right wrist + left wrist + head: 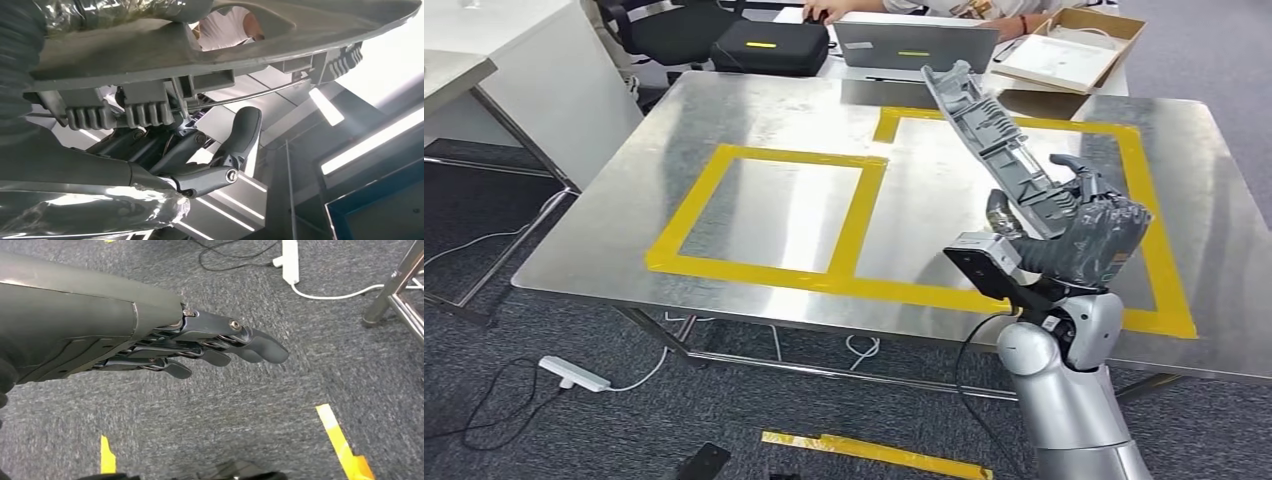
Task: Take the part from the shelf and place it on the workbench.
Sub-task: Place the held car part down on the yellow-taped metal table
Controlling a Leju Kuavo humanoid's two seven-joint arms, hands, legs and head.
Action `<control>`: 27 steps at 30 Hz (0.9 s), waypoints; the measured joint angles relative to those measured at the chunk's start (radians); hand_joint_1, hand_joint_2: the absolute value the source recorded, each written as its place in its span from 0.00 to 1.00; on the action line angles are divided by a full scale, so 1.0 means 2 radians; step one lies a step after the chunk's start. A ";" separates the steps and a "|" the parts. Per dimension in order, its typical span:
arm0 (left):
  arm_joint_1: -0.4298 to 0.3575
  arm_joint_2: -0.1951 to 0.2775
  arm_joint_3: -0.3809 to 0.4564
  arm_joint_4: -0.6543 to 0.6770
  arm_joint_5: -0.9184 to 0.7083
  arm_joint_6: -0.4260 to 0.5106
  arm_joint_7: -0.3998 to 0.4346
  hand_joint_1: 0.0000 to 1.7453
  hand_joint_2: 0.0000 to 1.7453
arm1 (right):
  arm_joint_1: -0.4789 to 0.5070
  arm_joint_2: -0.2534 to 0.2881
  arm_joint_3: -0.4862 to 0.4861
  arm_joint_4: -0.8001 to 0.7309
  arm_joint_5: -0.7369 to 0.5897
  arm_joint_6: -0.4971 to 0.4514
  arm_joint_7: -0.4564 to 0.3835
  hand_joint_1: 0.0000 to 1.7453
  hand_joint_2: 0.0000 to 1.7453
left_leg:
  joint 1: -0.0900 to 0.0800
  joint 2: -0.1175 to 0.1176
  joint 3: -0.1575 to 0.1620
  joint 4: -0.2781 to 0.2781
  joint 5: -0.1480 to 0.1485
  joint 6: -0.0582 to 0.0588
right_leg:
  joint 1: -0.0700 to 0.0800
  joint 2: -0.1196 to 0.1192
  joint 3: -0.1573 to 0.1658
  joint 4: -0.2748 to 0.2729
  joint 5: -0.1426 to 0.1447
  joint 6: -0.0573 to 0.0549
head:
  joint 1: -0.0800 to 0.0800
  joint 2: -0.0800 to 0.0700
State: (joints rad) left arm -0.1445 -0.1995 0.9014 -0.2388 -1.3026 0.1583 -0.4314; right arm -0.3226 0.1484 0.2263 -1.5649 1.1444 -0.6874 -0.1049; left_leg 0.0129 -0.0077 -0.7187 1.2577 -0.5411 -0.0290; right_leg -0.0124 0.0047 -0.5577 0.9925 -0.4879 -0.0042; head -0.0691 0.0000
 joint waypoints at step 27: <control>-0.002 -0.001 -0.009 0.000 0.002 0.006 0.021 0.00 0.00 | -0.028 -0.040 -0.017 0.048 0.205 0.003 0.160 1.00 1.00 | -0.003 0.000 0.022 -0.033 -0.012 0.005 | -0.001 -0.003 -0.022 0.004 0.014 0.003 | 0.003 0.000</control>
State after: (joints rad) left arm -0.1493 -0.2007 0.8839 -0.2388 -1.2988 0.1701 -0.3893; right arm -0.3777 0.0679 0.1921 -1.4695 1.5541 -0.6820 0.2155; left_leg 0.0067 -0.0073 -0.6739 1.1924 -0.5651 -0.0187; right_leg -0.0135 -0.0006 -0.6008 1.0011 -0.4601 0.0015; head -0.0624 0.0000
